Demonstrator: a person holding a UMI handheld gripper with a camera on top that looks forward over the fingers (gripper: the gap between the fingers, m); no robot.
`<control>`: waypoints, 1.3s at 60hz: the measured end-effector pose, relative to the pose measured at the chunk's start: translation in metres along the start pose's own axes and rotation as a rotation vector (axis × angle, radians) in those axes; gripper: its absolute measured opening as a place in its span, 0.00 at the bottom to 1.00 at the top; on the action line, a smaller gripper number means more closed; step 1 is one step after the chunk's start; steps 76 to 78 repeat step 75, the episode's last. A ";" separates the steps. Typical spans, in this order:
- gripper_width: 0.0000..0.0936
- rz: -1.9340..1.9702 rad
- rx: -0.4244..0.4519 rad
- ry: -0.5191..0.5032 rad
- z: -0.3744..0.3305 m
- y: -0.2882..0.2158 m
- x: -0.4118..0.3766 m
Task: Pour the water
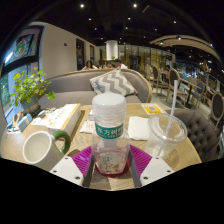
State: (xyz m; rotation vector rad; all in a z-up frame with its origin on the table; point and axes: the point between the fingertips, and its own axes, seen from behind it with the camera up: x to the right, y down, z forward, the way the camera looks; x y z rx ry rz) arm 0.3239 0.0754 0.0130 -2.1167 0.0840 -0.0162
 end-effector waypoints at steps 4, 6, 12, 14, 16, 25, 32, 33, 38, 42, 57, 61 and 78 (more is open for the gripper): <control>0.78 -0.004 -0.033 0.010 -0.005 0.008 0.003; 0.84 -0.002 -0.050 0.014 -0.011 0.012 0.003; 0.92 0.020 -0.092 0.024 -0.032 0.020 0.005; 0.92 0.024 -0.107 0.025 -0.042 0.022 0.006; 0.92 0.026 -0.118 0.028 -0.054 0.024 0.006; 0.92 0.019 -0.159 0.033 -0.123 0.027 -0.003; 0.92 0.028 -0.191 0.042 -0.195 0.026 -0.019; 0.92 0.028 -0.196 0.046 -0.206 0.027 -0.021; 0.92 0.028 -0.195 0.048 -0.256 0.022 -0.035; 0.91 0.010 -0.187 0.051 -0.291 0.020 -0.044; 0.91 -0.031 -0.146 0.078 -0.366 0.014 -0.058; 0.91 -0.003 -0.147 0.083 -0.374 0.015 -0.060; 0.91 -0.006 -0.134 0.084 -0.383 0.011 -0.067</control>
